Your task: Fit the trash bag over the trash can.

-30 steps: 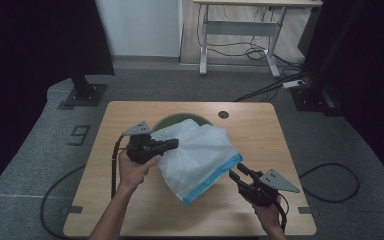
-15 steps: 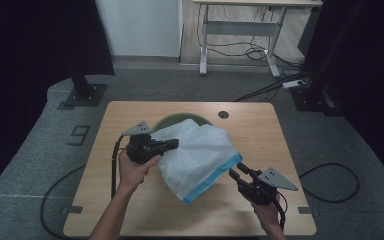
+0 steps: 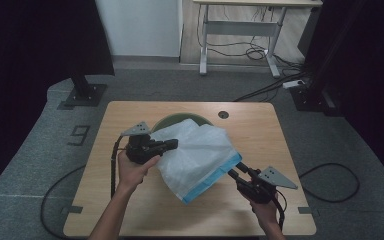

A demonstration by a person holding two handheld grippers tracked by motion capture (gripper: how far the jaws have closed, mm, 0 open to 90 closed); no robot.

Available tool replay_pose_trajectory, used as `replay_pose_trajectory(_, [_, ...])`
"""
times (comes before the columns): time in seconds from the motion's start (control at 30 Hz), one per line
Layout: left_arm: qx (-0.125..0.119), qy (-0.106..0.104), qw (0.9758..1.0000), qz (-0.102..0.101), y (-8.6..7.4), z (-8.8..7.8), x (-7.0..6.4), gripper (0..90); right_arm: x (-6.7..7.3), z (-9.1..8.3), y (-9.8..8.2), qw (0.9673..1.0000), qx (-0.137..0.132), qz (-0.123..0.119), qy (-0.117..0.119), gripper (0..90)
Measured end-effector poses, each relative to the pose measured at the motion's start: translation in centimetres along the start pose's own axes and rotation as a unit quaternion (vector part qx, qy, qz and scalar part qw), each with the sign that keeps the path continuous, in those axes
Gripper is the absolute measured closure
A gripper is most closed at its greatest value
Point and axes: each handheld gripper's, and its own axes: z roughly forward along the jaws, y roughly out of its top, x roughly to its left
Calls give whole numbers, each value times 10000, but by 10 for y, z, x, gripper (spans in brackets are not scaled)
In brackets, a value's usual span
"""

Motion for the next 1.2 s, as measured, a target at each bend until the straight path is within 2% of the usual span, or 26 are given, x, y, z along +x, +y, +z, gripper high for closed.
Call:
replay_pose_trajectory(0.03, [-6,-7,10000,-15,0,0,1,898,2,-3,1,9999,-69,35,65,571])
replay_pose_trajectory(0.27, [11,-30,10000,-8,0,2,0,898,6,-1,5,9998,-83,44,147,571])
replay_pose_trajectory(0.33, [-5,-33,10000,-13,0,2,0,898,6,3,7,9999,2,97,100,572])
replay_pose_trajectory(0.37, [-13,-28,10000,-13,0,1,0,898,5,6,7,9997,97,201,66,573])
replay_pose_trajectory(0.47, [-9,-23,10000,-16,0,1,0,898,3,8,6,9996,106,256,74,591])
replay_pose_trajectory(0.53, [-4,-23,10000,-11,0,1,1,898,2,10,6,9993,70,344,131,671])
replay_pose_trajectory(0.57, [8,-20,10000,-6,0,3,1,898,1,12,8,9986,40,472,231,768])
replay_pose_trajectory(0.6, [8,-20,10000,-6,0,3,1,898,1,12,8,9986,40,472,231,768])
replay_pose_trajectory(0.63, [49,24,10000,50,0,4,0,898,-1,15,11,9963,70,648,564,886])
replay_pose_trajectory(0.67, [49,24,10000,50,0,4,0,899,-1,15,11,9963,70,648,564,886])
replay_pose_trajectory(0.7, [47,102,9999,119,1,4,0,899,-3,19,14,9960,143,593,659,888])
replay_pose_trajectory(0.77, [22,141,9998,153,2,3,0,899,-3,20,15,9962,144,547,658,889])
replay_pose_trajectory(0.9, [-116,249,9995,170,5,-2,5,899,-4,14,22,9979,128,363,513,890])
replay_pose_trajectory(1.03, [-136,296,9993,188,6,-3,6,900,-3,11,23,9987,214,193,413,890])
replay_pose_trajectory(1.07, [-138,340,9991,226,6,-4,5,900,-2,10,23,9989,250,130,380,890])
replay_pose_trajectory(1.1, [-136,369,9989,260,6,-4,5,900,-1,8,24,9990,323,-37,305,891])
replay_pose_trajectory(1.13, [-55,504,9979,404,8,-5,3,900,0,7,24,9990,336,-85,276,891])
replay_pose_trajectory(1.17, [-55,504,9979,404,8,-5,3,900,0,7,24,9990,336,-85,276,891])
replay_pose_trajectory(1.2, [18,603,9967,540,10,-6,2,900,0,6,25,9990,355,-141,244,891])
